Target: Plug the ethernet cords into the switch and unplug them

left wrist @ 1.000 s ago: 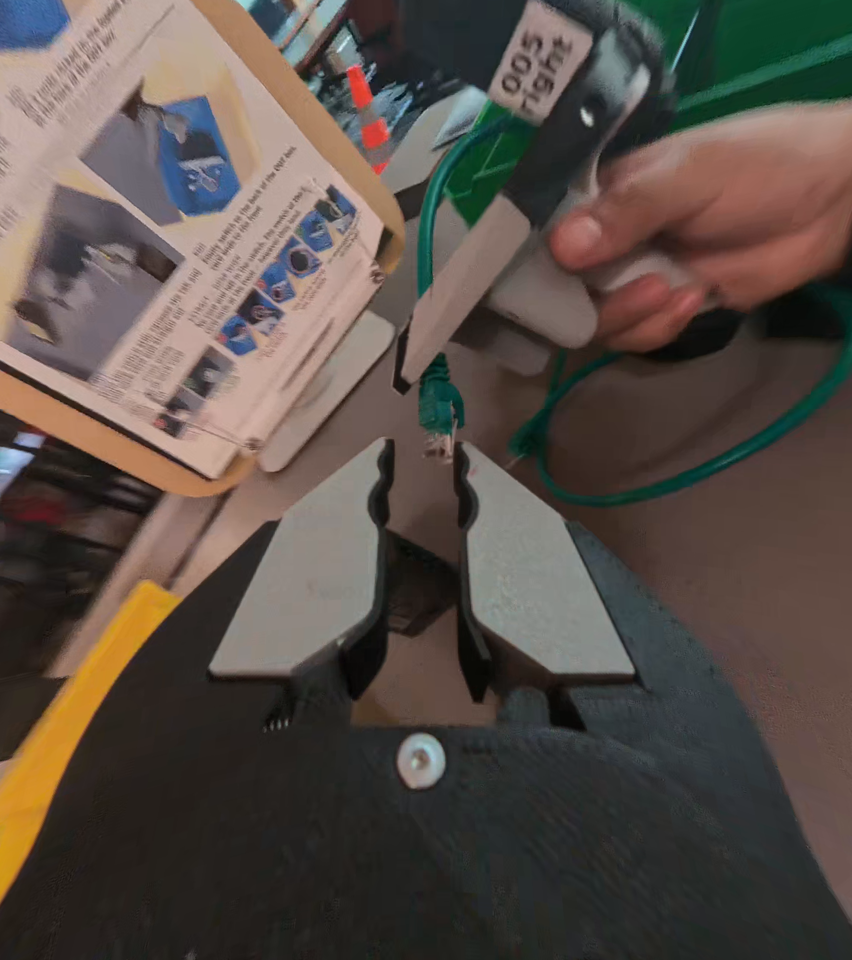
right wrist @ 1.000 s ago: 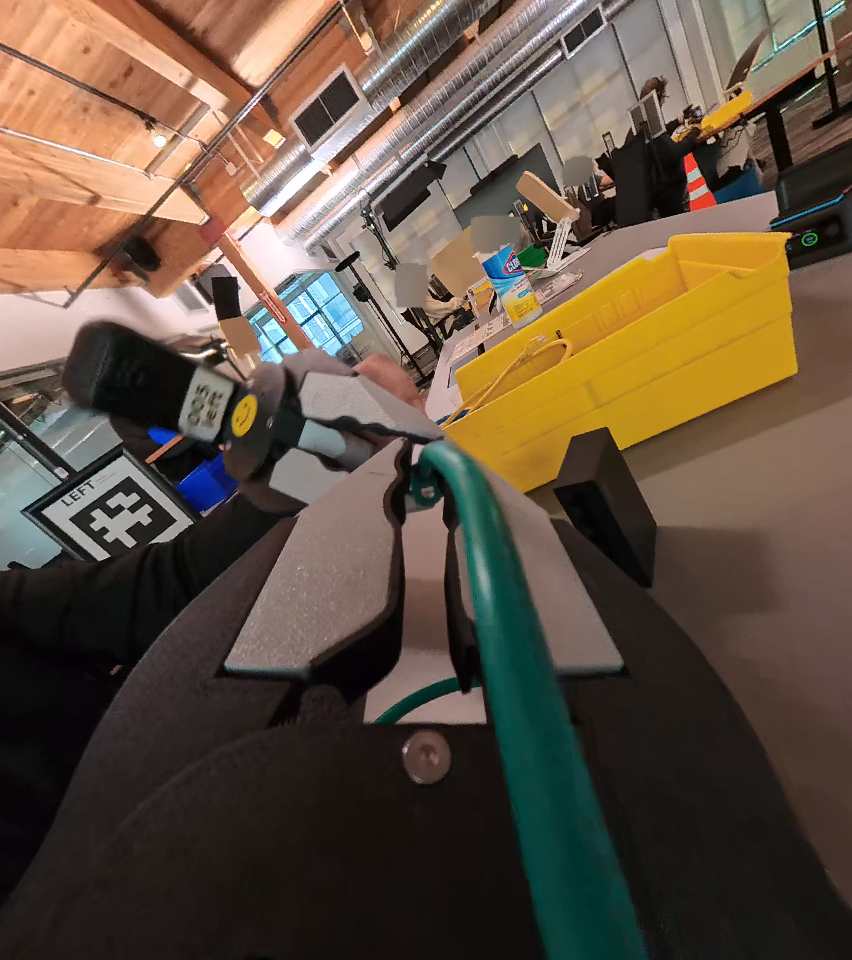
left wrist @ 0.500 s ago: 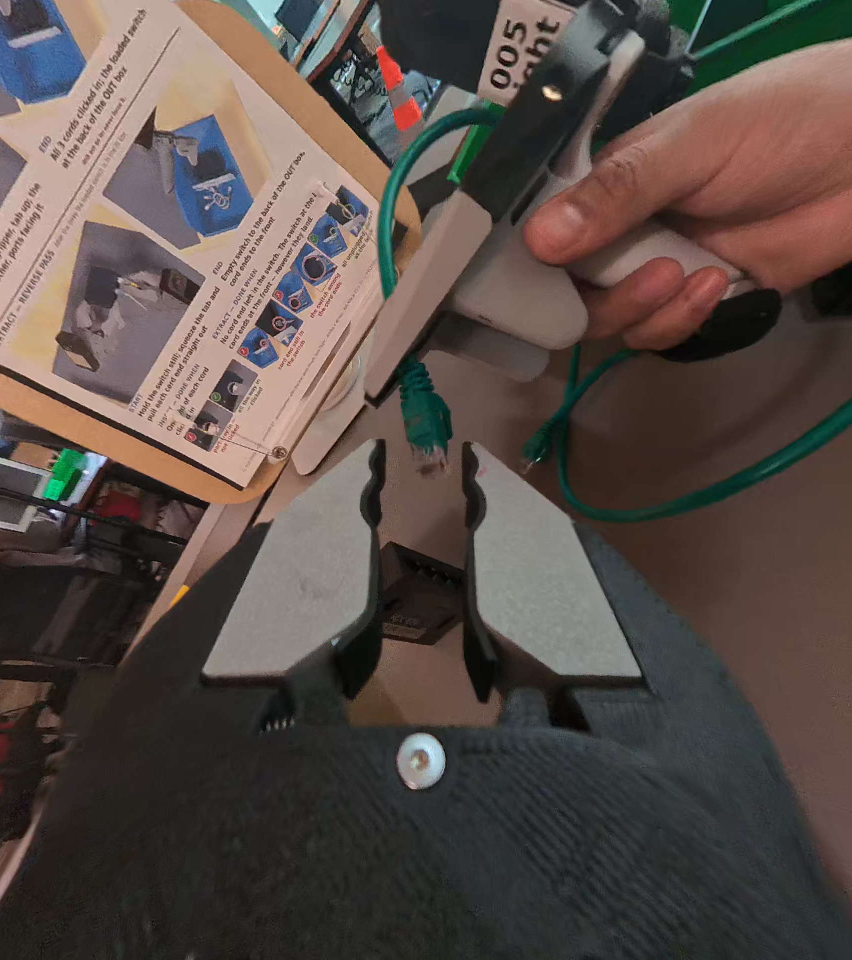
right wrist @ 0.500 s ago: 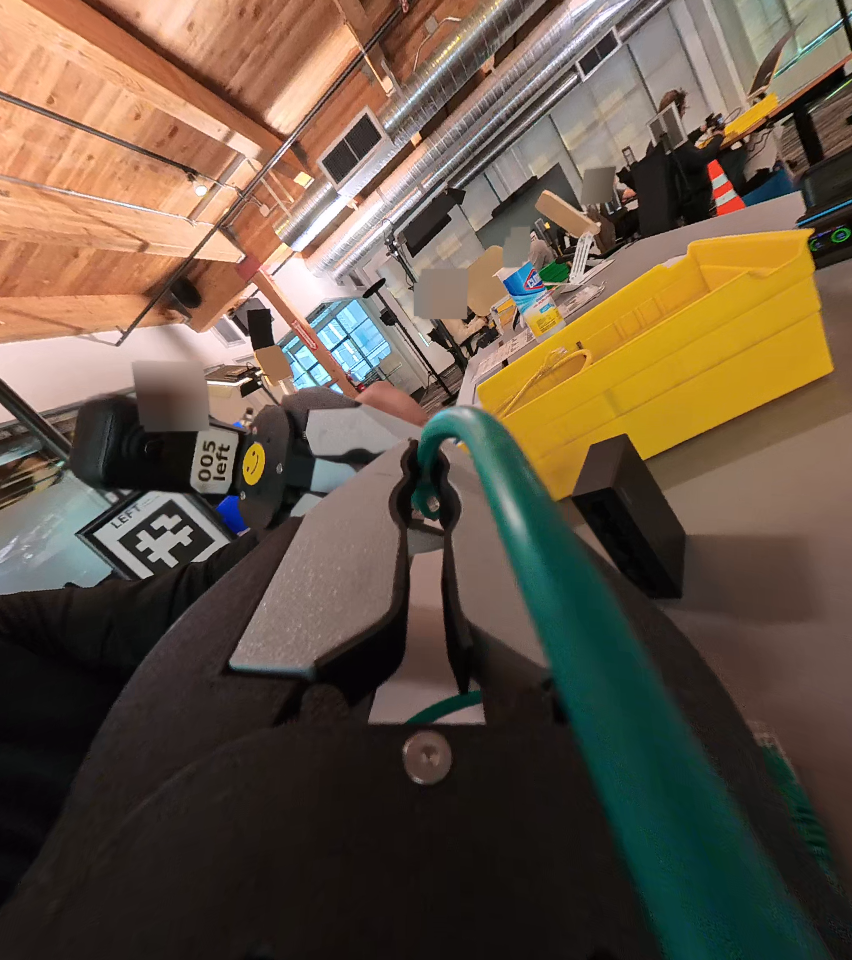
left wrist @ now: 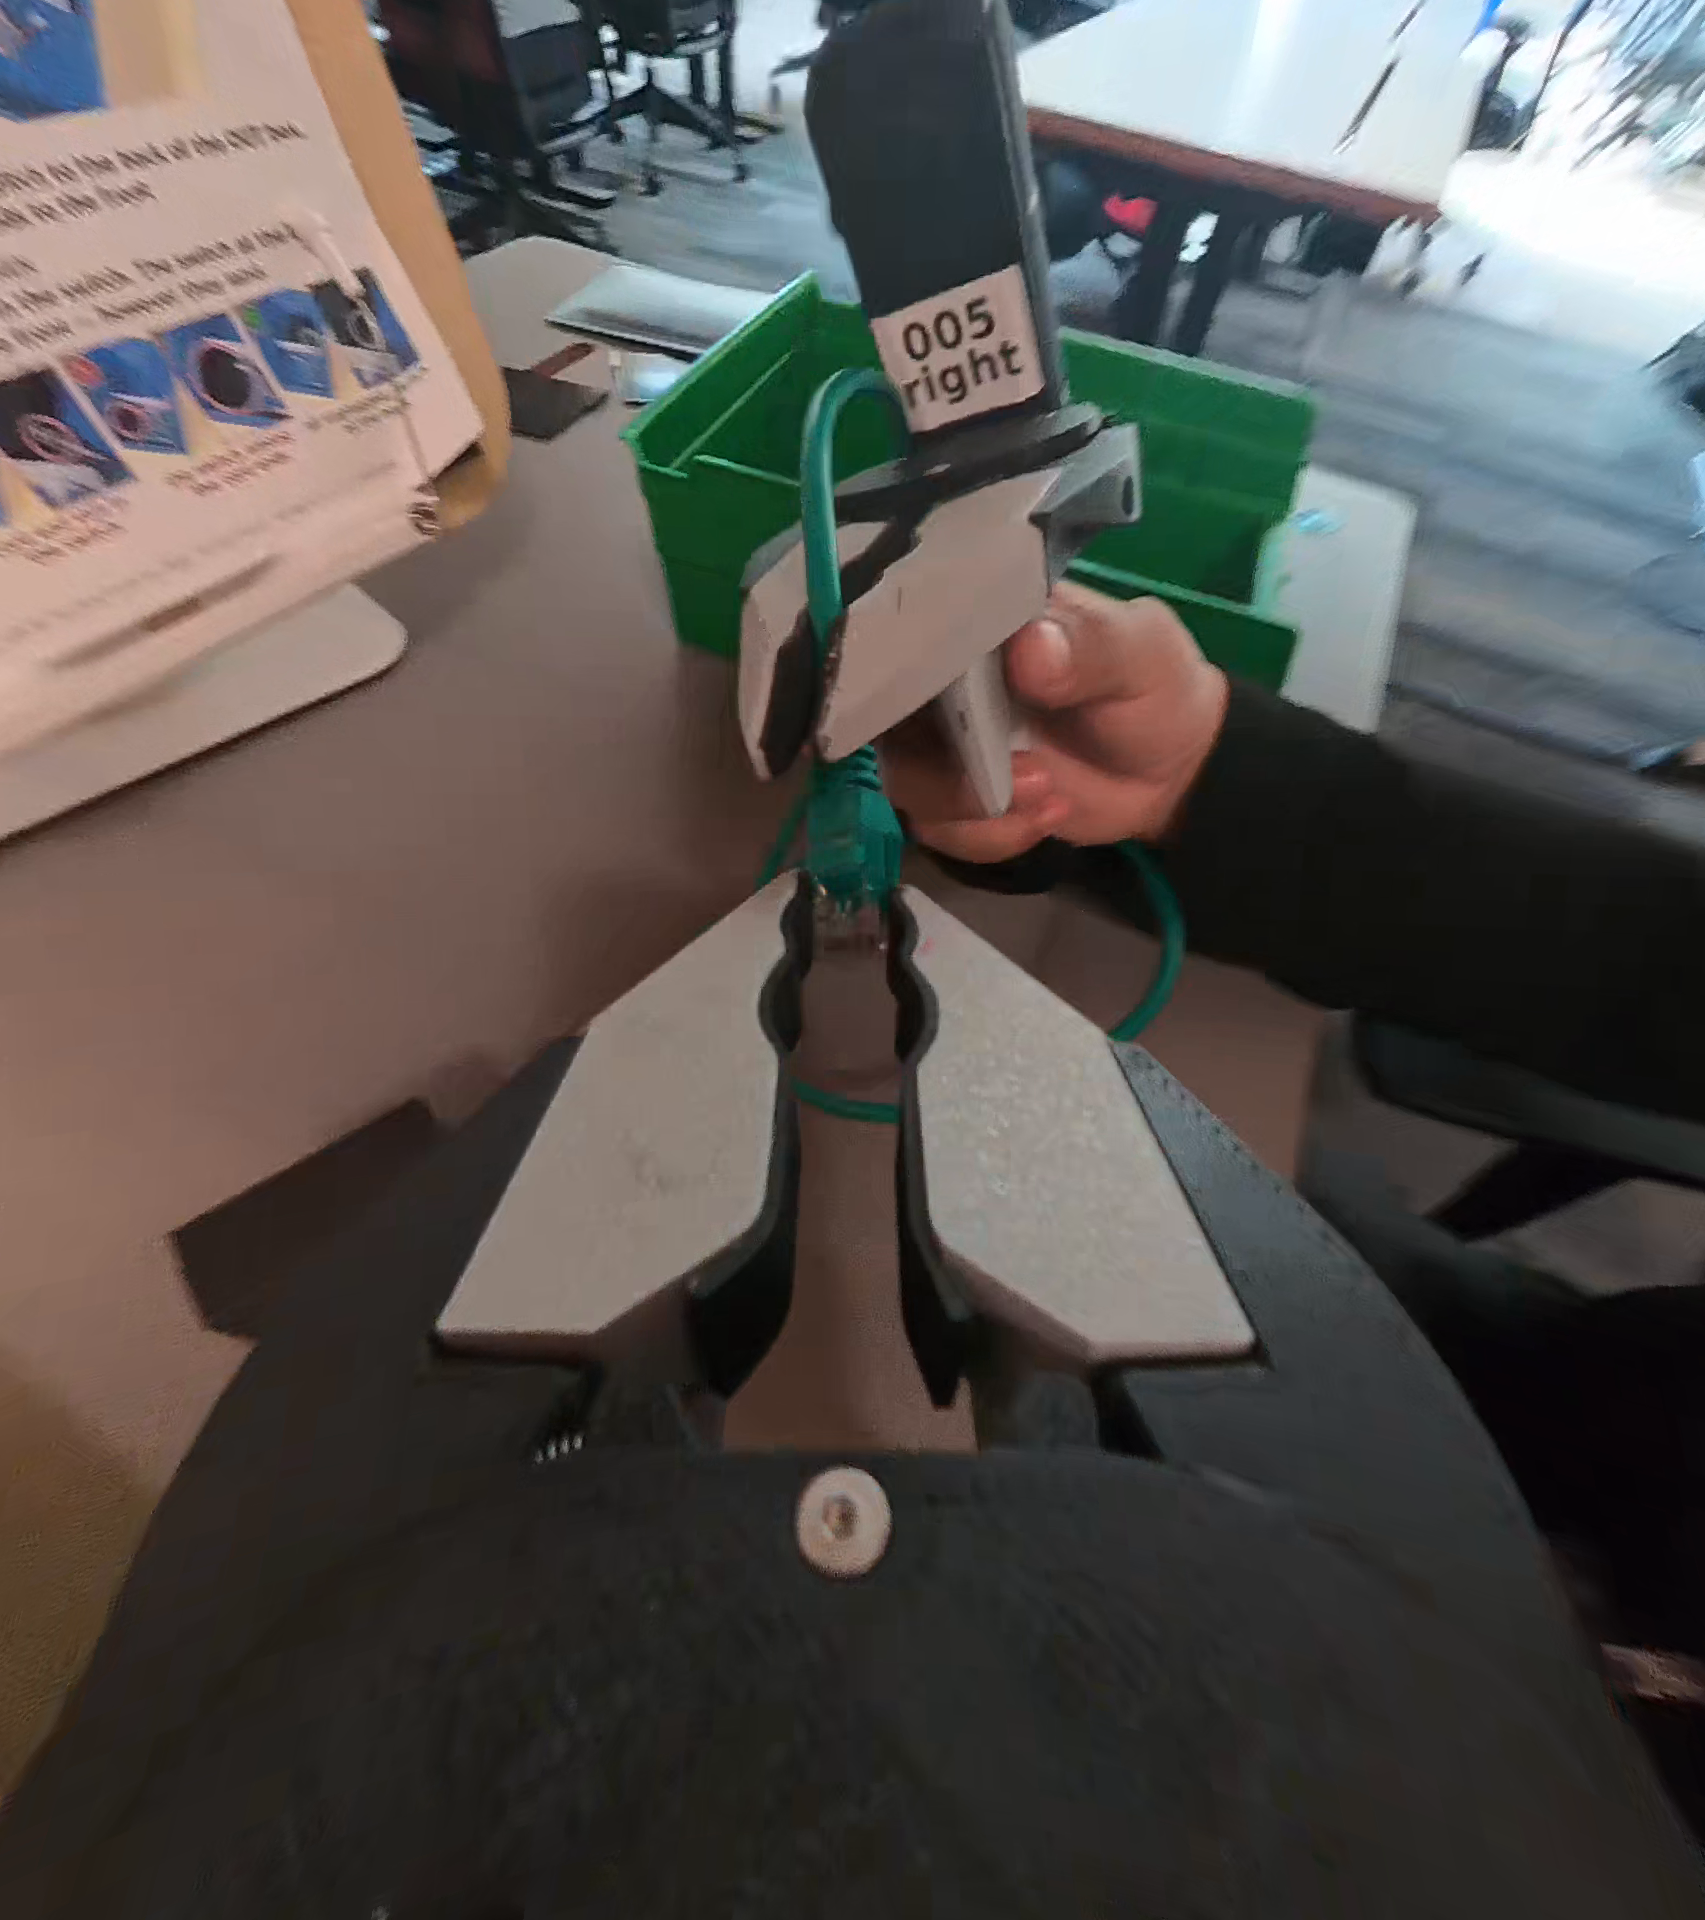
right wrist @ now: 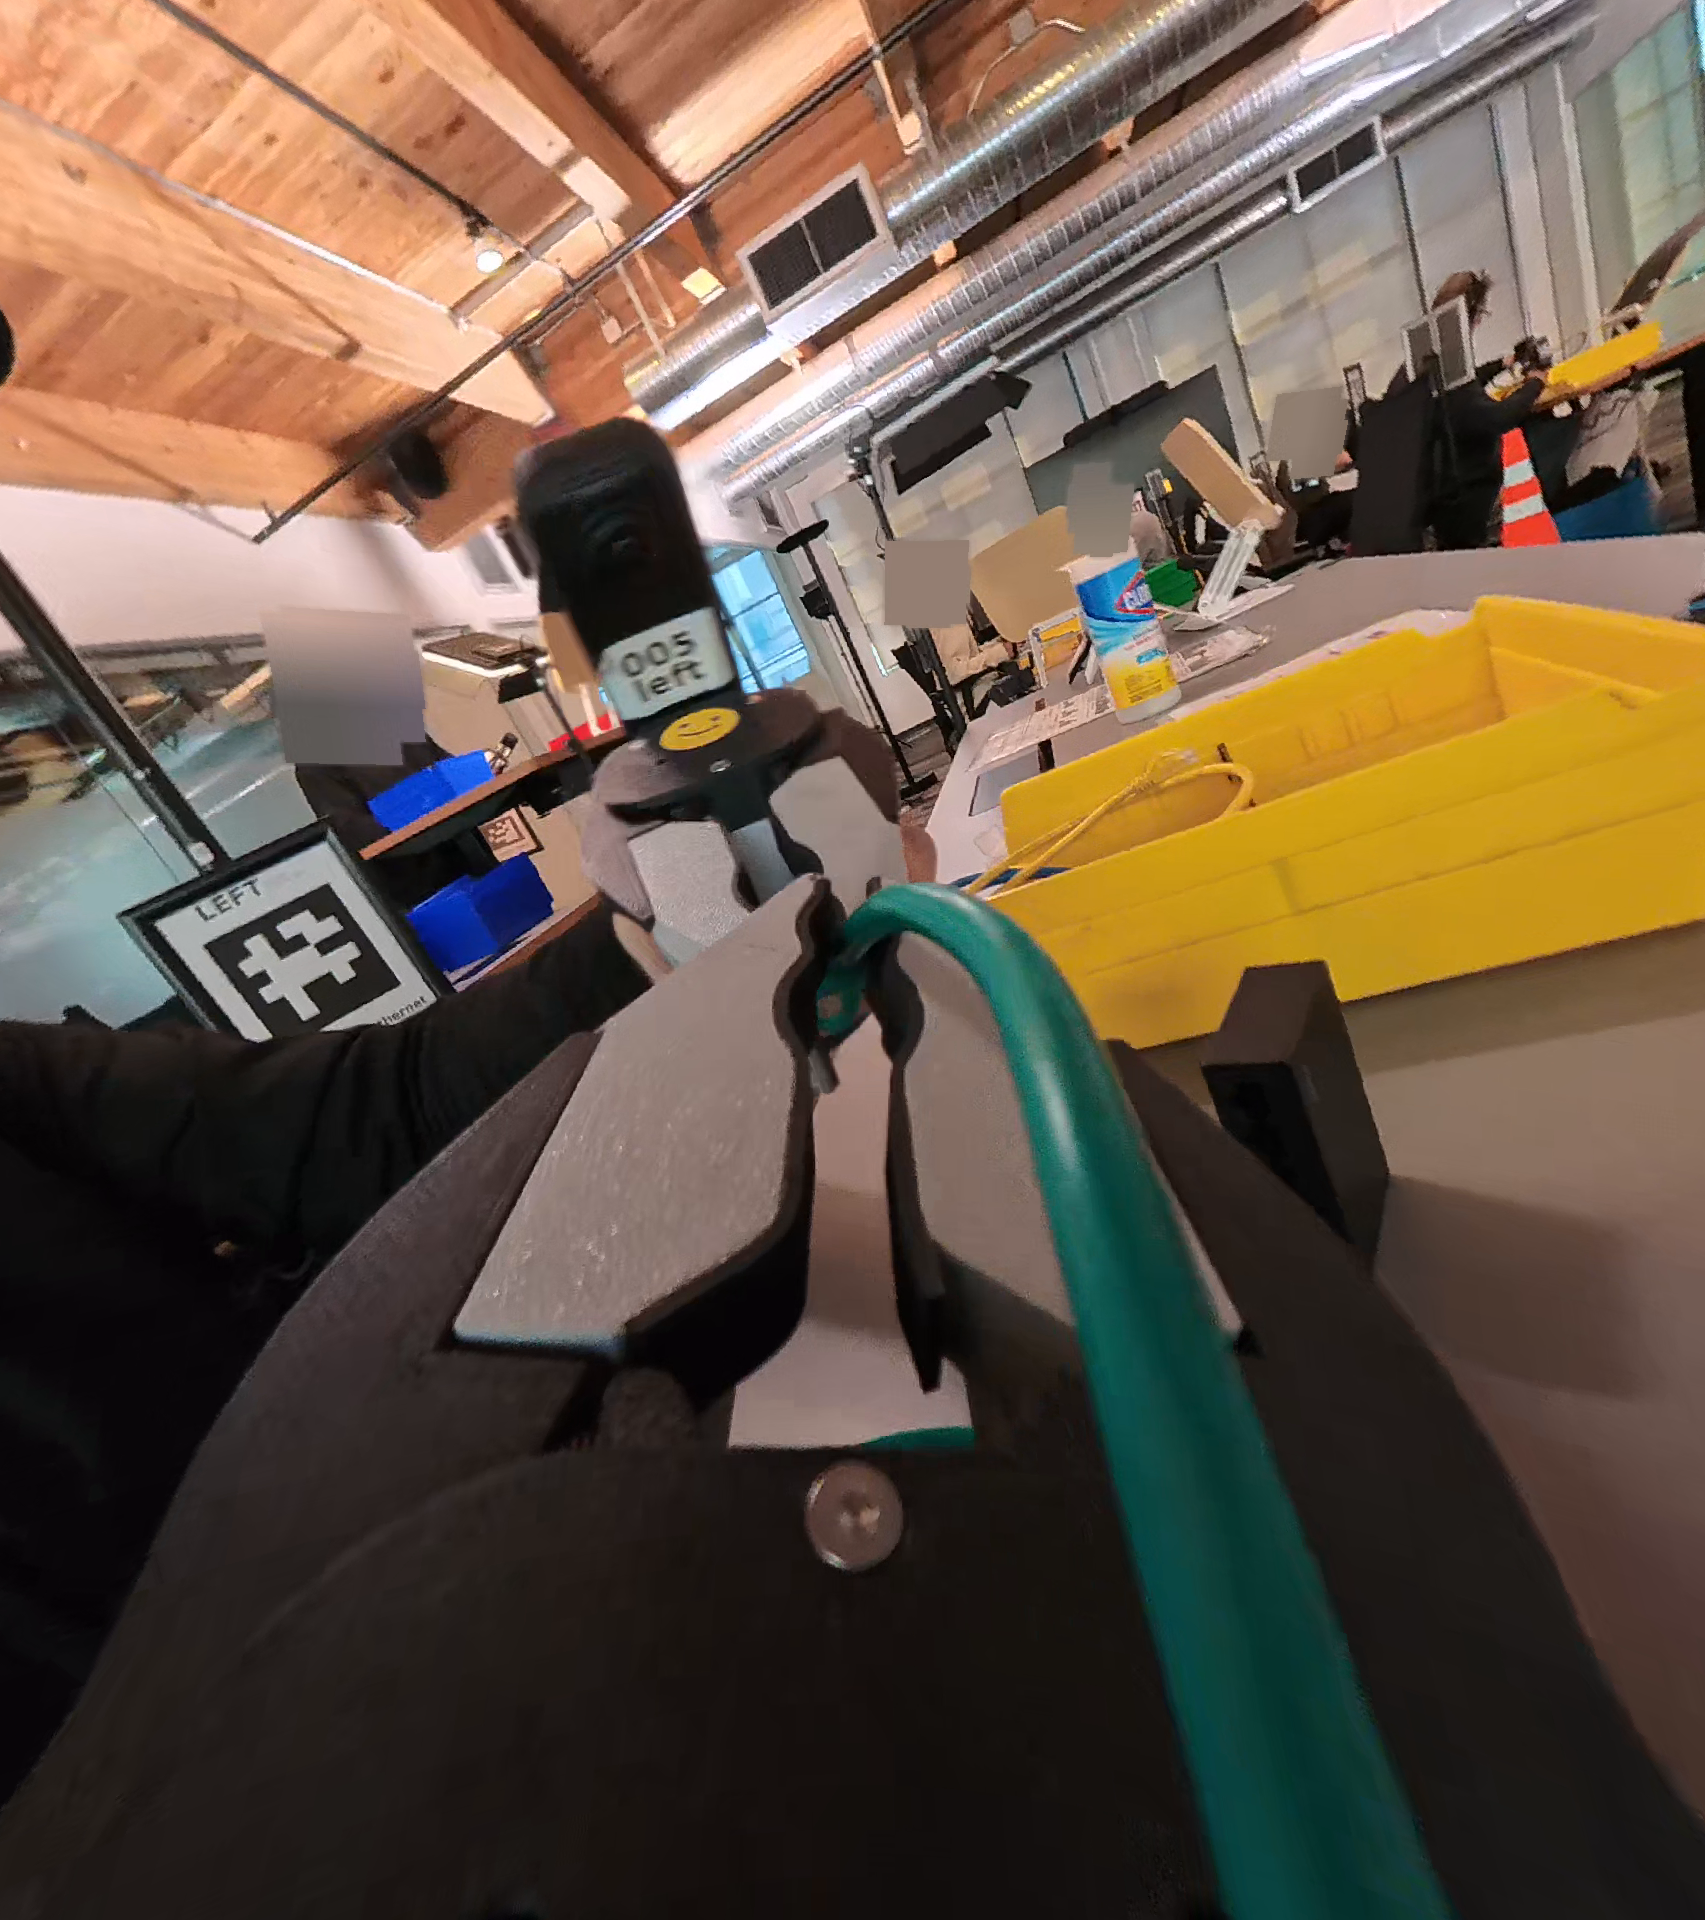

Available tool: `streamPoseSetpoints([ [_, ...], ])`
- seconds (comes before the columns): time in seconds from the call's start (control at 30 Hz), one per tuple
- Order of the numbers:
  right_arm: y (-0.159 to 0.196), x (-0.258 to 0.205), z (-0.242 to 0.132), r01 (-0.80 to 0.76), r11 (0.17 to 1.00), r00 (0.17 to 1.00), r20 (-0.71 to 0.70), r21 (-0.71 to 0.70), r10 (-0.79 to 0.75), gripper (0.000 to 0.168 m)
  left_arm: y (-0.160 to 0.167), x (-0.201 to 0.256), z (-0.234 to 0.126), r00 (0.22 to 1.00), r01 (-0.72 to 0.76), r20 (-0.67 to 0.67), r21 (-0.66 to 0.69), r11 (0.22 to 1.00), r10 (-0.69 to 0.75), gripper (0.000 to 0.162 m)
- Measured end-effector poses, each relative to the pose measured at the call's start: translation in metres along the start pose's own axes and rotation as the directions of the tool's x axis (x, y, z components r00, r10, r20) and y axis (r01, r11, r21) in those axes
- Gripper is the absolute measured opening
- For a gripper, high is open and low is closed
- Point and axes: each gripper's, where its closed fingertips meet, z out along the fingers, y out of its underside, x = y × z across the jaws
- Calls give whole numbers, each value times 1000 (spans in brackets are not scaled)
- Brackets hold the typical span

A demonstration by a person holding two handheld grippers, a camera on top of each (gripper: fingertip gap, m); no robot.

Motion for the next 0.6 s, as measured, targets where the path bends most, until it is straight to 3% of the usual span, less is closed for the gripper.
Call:
streamPoseSetpoints([
  [0.1, -2, -10, -2, 43, 999, 998, 46, 1, -43, 7, -4, 12, -3, 993, 67, -100, 23, 997, -64, 12],
  [0.23, -4, -20, -8, 69, 998, 992, 102, 3, -69, 17, -5, 16, -5, 990, 86, -116, 21, 996, -83, 12],
  [0.47, 10, -12, -4, 15, 997, 996, 87, -73, -9, 19, -6, 10, -8, 998, 30, -52, 9, 1000, -29, 11],
  [0.6, 12, -12, -2, -9, 997, 995, 103, -74, 17, 9, 0, 8, -7, 999, 13, -34, -26, 1000, -14, 12],
])
